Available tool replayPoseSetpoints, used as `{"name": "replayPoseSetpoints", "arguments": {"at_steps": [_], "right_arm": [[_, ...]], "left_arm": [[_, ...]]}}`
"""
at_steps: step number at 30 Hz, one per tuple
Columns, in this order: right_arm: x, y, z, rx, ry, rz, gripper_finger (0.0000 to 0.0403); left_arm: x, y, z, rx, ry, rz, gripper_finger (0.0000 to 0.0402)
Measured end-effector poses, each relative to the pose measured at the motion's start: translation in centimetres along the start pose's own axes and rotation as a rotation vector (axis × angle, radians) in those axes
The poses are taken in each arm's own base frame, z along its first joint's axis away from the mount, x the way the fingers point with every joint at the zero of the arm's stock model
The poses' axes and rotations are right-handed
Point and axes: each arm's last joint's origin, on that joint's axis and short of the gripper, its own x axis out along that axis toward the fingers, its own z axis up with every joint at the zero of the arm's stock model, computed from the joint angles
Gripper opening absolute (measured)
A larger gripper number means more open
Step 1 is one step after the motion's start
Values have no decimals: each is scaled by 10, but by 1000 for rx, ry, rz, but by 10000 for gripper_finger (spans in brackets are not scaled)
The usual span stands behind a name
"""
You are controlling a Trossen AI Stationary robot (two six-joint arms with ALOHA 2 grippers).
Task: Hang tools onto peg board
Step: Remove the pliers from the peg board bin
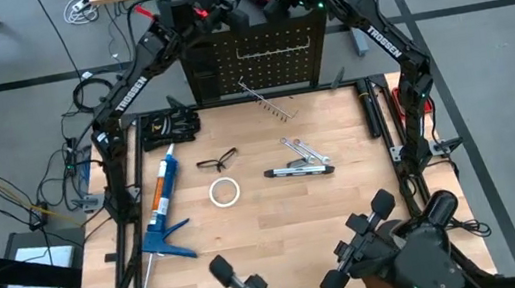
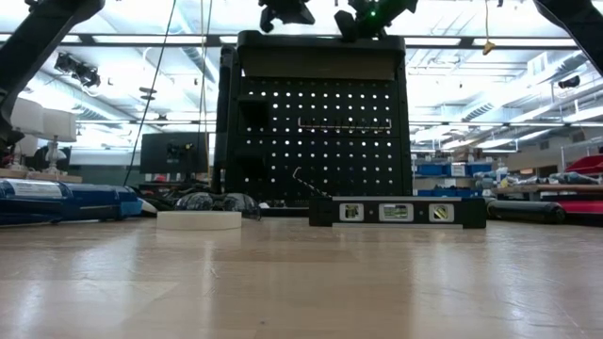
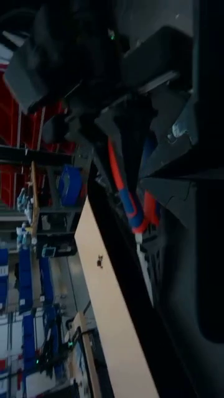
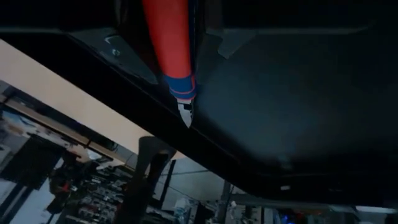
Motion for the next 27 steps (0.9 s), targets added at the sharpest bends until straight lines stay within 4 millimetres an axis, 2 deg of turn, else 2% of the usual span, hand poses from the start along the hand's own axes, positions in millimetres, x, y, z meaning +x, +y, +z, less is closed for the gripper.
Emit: {"name": "replayPoseSetpoints", "arguments": {"at_steps": [9, 19, 27], "right_arm": [[-8, 2, 11, -7, -71, 13, 86], [-42, 0, 35, -17, -212, 119, 86], [-87, 11, 60, -36, -352, 233, 86]], "left_arm": [[-17, 13, 15, -4, -32, 51, 15], [-41, 34, 31, -14, -44, 153, 15], [-68, 57, 42, -25, -21, 218, 15]]}}
